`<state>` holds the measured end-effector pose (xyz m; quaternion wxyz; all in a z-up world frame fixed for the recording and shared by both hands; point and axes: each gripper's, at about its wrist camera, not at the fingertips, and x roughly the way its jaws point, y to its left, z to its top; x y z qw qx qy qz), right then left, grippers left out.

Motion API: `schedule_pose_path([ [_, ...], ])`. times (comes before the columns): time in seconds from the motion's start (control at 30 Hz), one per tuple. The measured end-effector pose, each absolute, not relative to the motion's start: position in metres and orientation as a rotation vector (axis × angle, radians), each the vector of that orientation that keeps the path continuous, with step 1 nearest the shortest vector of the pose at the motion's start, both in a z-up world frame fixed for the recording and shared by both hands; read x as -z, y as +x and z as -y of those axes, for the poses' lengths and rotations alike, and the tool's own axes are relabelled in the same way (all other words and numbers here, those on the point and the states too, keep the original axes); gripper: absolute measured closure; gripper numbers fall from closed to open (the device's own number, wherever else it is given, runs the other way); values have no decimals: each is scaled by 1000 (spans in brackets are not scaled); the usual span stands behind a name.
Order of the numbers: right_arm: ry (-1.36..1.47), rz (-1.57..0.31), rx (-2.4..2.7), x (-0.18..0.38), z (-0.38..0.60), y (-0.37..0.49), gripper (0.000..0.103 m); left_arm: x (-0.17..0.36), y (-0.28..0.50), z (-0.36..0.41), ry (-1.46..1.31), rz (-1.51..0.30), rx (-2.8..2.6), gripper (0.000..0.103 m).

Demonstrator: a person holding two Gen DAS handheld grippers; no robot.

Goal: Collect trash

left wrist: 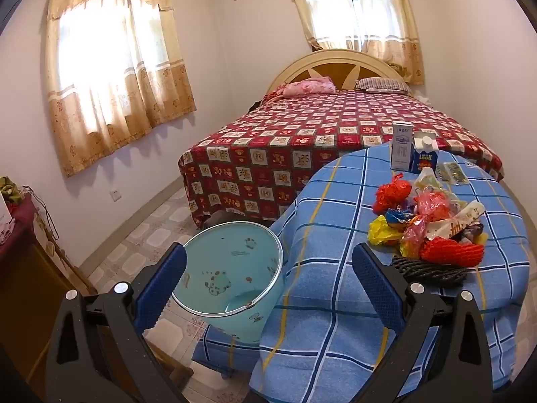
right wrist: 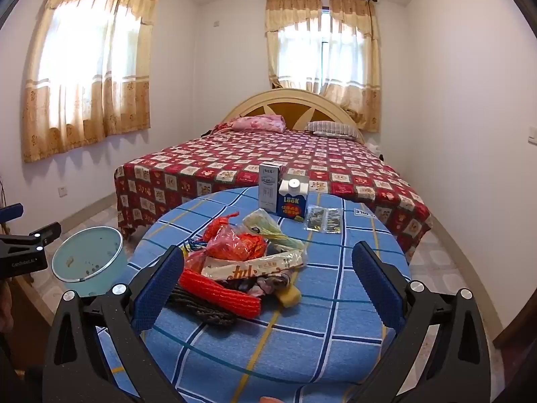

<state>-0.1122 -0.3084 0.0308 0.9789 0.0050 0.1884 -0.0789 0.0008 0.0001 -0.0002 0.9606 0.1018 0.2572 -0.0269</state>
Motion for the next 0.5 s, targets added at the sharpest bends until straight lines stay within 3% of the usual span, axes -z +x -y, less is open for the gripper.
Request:
schedule_pose_path([
  [0.5,-3,-380,170,-28,313,-114,5,-6,0,-3,208,-496,38,6],
])
